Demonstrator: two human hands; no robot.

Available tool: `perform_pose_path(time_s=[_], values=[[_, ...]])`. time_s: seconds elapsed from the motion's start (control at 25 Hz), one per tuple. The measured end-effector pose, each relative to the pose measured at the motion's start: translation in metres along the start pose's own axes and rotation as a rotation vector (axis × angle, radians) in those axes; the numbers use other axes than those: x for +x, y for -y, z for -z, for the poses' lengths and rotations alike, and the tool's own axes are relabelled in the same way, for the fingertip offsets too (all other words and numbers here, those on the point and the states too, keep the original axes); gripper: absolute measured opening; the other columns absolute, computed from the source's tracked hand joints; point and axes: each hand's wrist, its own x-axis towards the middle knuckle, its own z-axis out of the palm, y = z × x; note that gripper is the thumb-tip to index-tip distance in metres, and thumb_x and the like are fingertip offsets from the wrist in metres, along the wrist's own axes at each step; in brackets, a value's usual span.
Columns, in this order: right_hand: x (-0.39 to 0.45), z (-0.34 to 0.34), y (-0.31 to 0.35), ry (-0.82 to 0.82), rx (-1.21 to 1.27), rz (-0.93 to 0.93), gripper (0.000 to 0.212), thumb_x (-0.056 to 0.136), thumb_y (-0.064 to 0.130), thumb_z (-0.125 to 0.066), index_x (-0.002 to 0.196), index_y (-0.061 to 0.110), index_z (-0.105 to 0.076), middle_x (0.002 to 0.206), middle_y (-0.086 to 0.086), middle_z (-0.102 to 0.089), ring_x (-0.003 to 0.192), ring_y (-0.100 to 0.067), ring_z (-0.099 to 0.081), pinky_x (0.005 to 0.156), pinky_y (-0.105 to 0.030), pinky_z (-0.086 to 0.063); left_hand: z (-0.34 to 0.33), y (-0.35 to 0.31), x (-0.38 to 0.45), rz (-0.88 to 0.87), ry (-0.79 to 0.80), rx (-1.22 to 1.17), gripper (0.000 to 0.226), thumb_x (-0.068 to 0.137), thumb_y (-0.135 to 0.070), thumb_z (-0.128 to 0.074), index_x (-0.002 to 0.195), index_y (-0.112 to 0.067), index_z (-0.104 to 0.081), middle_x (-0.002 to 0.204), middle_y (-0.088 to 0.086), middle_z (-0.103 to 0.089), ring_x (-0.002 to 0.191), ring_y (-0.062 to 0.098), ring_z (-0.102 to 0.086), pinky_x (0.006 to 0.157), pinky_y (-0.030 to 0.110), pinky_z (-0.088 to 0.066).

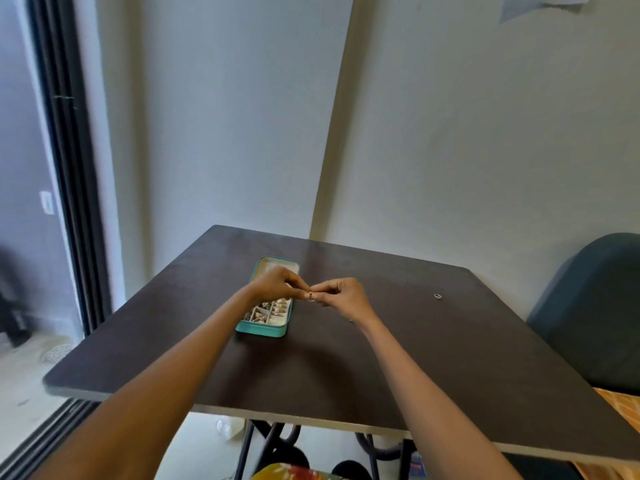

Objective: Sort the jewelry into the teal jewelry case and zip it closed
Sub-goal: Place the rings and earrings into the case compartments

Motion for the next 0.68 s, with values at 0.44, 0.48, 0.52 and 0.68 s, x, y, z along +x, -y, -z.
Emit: perform_pose_path(time_s=[0.44,0.48,0.52,0.68], values=[[-0.006,-0.066,-0.011,-0.175,0.006,-0.021,0.018,0.08,0.009,-0.072,0.098,0.011,-0.075,0.093,-0.002,-0.074,0.079,-0.003,-0.067,0.08,-0.023,-0.056,0.014,0.021,-0.027,0.055,-0.037,0.707,0.035,0.082,-0.035,-0.065,0.116,-0.029,-0.059,0.118,-0.009,-0.063,0.11,0.011,-0.056,0.093,0.033,-0.028],[-0.004,-0.063,-0.011,-0.198,0.006,-0.03,0.018,0.08,0.008,-0.072,0.097,0.011,-0.075,0.091,-0.001,-0.074,0.078,-0.002,-0.066,0.08,-0.024,-0.056,0.013,0.021,-0.026,0.046,-0.054,0.738,0.034,0.083,-0.036,-0.065,0.116,-0.029,-0.059,0.12,-0.008,-0.063,0.111,0.012,-0.056,0.094,0.035,-0.027],[-0.004,-0.059,-0.011,-0.215,0.013,-0.038,0.017,0.08,0.008,-0.072,0.096,0.012,-0.075,0.09,0.0,-0.074,0.077,-0.002,-0.066,0.08,-0.024,-0.056,0.011,0.021,-0.025,0.042,-0.071,0.759,0.033,0.083,-0.037,-0.064,0.115,-0.029,-0.06,0.122,-0.007,-0.062,0.111,0.012,-0.055,0.095,0.035,-0.026],[-0.002,-0.051,-0.011,-0.256,0.039,-0.035,0.018,0.079,0.008,-0.073,0.096,0.012,-0.075,0.085,0.005,-0.072,0.081,-0.008,-0.069,0.082,-0.027,-0.057,0.002,0.024,-0.021,0.051,-0.135,0.785,0.027,0.084,-0.038,-0.062,0.109,-0.03,-0.065,0.119,-0.006,-0.064,0.108,0.012,-0.057,0.094,0.036,-0.024]])
